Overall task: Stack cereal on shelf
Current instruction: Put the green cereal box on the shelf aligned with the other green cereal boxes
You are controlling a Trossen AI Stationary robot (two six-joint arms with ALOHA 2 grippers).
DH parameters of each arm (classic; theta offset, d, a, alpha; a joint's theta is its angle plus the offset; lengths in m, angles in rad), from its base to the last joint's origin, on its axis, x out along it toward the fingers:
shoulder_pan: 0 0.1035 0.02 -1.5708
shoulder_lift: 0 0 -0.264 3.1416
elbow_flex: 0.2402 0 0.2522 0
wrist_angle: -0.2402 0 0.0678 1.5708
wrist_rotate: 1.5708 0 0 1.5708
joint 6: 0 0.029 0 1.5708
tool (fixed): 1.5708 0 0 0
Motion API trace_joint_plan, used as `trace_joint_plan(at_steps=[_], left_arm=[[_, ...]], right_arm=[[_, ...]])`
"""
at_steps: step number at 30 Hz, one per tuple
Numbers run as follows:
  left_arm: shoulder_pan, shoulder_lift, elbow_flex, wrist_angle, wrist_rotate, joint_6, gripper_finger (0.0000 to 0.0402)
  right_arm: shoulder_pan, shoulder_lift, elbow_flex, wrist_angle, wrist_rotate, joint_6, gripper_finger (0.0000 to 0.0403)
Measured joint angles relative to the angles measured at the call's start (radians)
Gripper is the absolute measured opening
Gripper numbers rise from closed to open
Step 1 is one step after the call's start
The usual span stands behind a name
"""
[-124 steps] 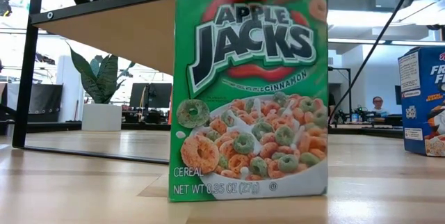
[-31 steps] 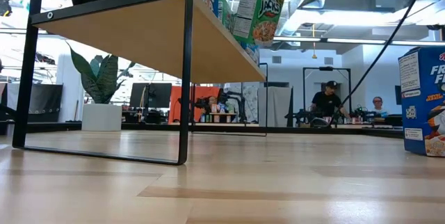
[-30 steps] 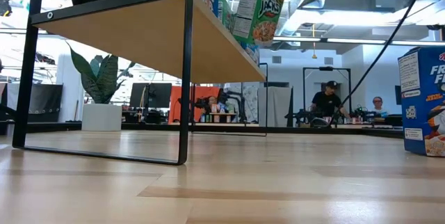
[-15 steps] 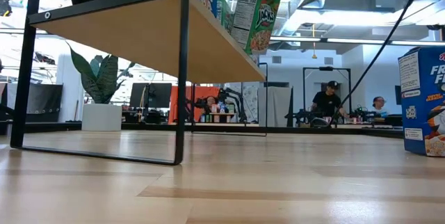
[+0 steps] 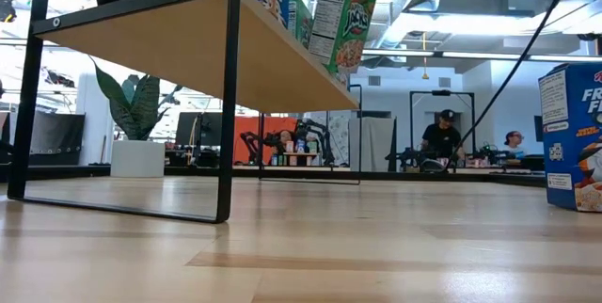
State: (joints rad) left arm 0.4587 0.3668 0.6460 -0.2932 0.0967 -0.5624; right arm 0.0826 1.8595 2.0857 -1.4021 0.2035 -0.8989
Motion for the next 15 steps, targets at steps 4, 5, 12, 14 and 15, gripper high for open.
trace_joint_plan(at_steps=[4, 5, 12, 14, 15], left_arm=[[0.0, 0.0, 0.0, 0.0, 0.0, 0.004, 0.0286], [0.0, 0.0, 0.0, 0.0, 0.0, 0.004, 0.0286], [0.0, 0.0, 0.0, 0.0, 0.0, 0.005, 0.0286], [0.0, 0.0, 0.0, 0.0, 0.0, 0.011, 0.0286], [0.0, 0.0, 0.0, 0.0, 0.0, 0.018, 0.0286]], right_arm=[[0.0, 0.0, 0.0, 0.016, 0.001, -0.017, 0.0173], [0.0, 0.0, 0.0, 0.024, 0.002, -0.023, 0.0176], [0.0, -0.001, 0.0, 0.053, 0.011, -0.026, 0.0196], [-0.004, -0.002, 0.0, 0.053, 0.029, -0.026, 0.0202], [-0.005, -0.002, 0.0, 0.053, 0.036, -0.026, 0.0205]])
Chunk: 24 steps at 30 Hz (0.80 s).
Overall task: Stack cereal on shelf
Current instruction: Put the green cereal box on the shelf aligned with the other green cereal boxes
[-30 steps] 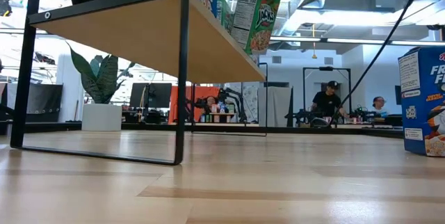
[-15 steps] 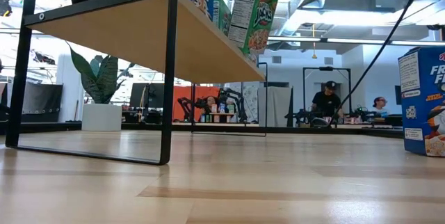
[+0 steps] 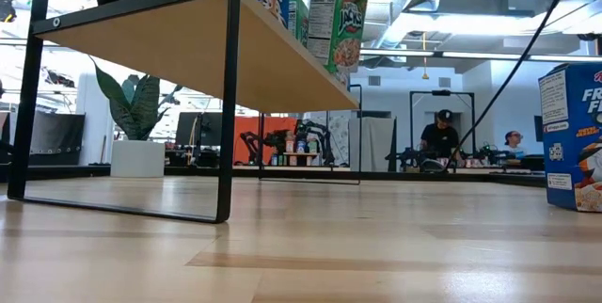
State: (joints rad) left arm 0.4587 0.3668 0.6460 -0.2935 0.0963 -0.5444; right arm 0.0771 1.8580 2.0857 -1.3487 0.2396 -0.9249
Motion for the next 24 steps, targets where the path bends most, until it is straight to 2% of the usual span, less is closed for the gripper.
trace_joint_plan(at_steps=[24], left_arm=[[0.0, 0.0, 0.0, 0.0, -0.006, 0.003, 0.0286]], right_arm=[[-0.001, 0.0, 0.0, 0.047, 0.002, -0.003, 0.0205]])
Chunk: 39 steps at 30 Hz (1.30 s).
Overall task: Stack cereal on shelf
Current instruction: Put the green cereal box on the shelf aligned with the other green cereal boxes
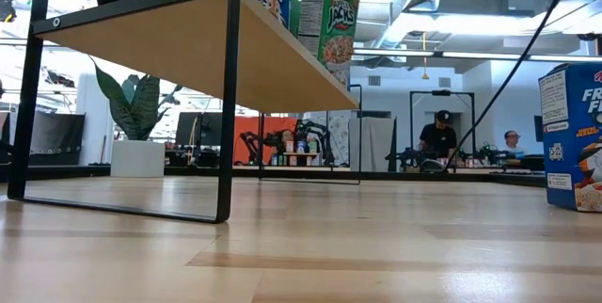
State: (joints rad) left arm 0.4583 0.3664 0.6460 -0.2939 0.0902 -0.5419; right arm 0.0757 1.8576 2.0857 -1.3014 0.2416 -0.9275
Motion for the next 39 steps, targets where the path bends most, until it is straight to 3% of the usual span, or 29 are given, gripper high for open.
trace_joint_plan(at_steps=[8, 17, 28, 39], left_arm=[[0.0, 0.0, 0.0, 0.0, 0.0, 0.0, 0.0286], [0.0, 0.0, 0.0, -0.005, 0.0, 0.0, 0.0286], [0.0, 0.0, 0.0, -0.005, 0.0, 0.0, 0.0286], [0.0, 0.0, 0.0, -0.005, 0.0, 0.0, 0.0286]], right_arm=[[-0.013, 0.0, 0.0, 0.001, -0.005, -0.001, 0.0207], [-0.02, 0.006, 0.0, 0.006, -0.008, 0.0, 0.0239], [-0.019, 0.006, 0.0, 0.068, 0.006, -0.014, 0.024], [-0.015, 0.006, 0.0, 0.104, 0.089, 0.032, 0.024]])
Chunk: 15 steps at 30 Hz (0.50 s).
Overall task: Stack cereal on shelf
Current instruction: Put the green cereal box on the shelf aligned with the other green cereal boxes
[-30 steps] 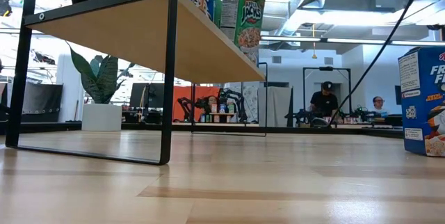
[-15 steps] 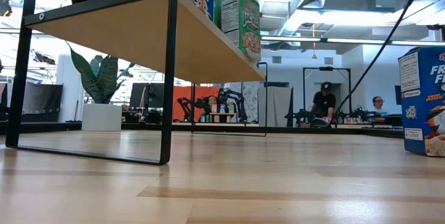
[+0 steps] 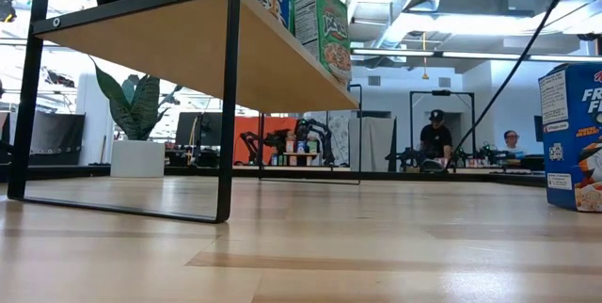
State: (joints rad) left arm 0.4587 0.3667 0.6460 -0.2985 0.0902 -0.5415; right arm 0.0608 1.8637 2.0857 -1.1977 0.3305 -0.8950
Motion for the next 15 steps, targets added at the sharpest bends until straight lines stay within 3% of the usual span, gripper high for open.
trace_joint_plan(at_steps=[7, 15], left_arm=[[0.0, 0.0, 0.0, 0.0, 0.0, 0.0, 0.0286], [0.0, 0.0, 0.0, 0.0, 0.0, 0.017, 0.0286]], right_arm=[[0.006, 0.0, 0.0, 0.014, 0.034, 0.036, 0.024], [0.086, -0.023, 0.002, 0.1, 0.231, 0.18, 0.0228]])
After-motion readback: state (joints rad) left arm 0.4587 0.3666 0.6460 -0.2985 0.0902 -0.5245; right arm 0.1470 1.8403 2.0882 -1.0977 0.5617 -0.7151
